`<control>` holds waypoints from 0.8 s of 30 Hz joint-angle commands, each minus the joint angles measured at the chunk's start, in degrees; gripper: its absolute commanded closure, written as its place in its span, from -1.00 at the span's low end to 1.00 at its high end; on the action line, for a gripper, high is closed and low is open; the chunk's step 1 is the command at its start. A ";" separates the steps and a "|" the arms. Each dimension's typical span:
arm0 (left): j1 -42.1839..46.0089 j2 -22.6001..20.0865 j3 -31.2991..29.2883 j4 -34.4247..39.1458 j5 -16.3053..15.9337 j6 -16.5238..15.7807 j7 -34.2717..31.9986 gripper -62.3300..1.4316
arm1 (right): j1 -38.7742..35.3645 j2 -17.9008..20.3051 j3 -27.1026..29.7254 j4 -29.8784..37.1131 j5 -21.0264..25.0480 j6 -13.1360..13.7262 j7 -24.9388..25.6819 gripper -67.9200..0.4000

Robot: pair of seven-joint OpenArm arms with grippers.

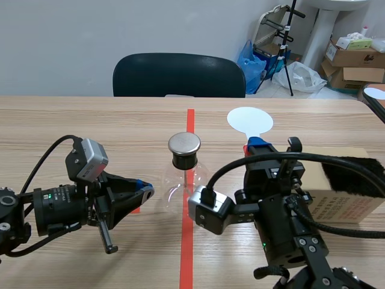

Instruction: Do the electroscope experiment

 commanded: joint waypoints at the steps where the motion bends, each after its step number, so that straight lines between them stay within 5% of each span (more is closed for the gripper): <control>1: -0.72 0.22 -0.37 -1.09 -0.76 -0.09 -1.20 0.82 | 1.01 0.76 0.33 0.61 -0.48 -0.83 -0.24 0.96; 24: -1.25 1.36 -0.37 -4.33 -0.74 -0.09 -3.13 0.82 | 1.01 0.76 0.33 0.61 -0.46 -0.83 -0.24 0.96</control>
